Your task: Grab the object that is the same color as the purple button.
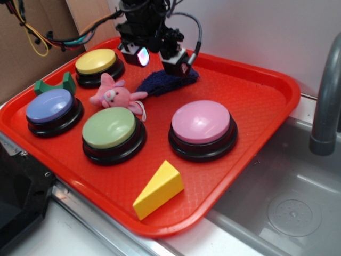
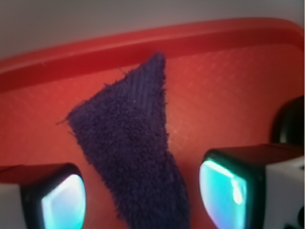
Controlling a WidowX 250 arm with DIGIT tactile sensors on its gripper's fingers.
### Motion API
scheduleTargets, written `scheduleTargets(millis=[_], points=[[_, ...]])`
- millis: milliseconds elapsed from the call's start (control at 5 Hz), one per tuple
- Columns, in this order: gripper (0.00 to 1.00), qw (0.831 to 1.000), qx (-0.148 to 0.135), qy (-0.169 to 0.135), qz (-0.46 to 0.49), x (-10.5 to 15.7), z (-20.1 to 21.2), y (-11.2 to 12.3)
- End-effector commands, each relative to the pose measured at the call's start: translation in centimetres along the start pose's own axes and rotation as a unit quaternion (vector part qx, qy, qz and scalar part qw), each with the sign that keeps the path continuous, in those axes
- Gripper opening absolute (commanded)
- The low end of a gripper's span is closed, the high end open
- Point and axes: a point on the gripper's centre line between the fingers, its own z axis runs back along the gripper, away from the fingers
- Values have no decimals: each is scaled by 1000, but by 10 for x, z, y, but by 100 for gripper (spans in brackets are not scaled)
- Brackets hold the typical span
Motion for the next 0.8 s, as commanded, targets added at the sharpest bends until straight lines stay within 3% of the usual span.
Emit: scheduleTargets(millis=[0, 200, 600], points=[[100, 999, -11, 28, -25, 9, -20, 0], [0, 1000, -6, 29, -5, 5, -21, -3], [0, 998, 8, 57, 4, 6, -6, -1]])
